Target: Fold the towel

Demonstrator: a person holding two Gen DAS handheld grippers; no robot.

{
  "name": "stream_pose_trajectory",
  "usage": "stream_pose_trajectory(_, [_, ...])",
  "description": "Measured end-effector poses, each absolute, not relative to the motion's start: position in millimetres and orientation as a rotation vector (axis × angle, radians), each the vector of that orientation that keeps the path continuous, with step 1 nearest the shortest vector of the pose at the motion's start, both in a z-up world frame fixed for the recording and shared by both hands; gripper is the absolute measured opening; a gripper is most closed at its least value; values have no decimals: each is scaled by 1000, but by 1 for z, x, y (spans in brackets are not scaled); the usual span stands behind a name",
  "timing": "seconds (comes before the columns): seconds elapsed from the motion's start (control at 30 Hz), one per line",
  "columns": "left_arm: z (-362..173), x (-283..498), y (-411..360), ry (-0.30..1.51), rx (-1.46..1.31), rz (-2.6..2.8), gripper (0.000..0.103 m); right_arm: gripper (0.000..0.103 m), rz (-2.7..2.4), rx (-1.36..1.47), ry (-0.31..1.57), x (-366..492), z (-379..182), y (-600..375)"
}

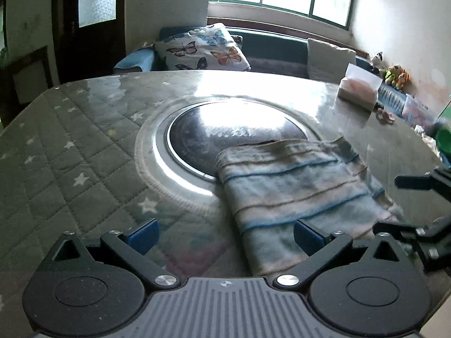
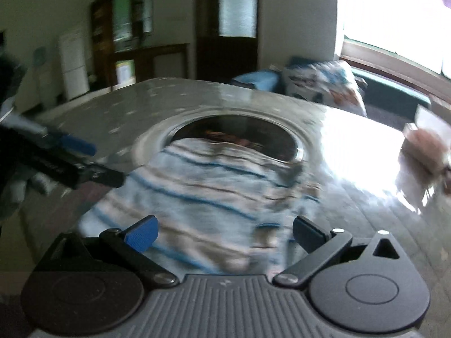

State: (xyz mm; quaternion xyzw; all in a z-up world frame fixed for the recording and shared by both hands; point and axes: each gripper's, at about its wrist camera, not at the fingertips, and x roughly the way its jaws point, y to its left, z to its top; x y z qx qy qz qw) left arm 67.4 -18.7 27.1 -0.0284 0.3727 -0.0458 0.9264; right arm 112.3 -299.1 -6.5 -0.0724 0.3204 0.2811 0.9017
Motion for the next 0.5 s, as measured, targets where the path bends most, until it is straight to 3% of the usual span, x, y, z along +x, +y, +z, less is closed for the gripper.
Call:
stream_pose_trajectory(0.13, [24,80,-20,790,-85,-102,94,93,523,-9,737,142,-13,-319])
stream_pose_trajectory(0.43, [17,93,-21,836,-136,-137,70,67,487,118,806,167,-26,-336])
stream_pose_trajectory(0.5, [14,95,-21,851,-152,-142,65,58,487,121,808,167,-25,-336])
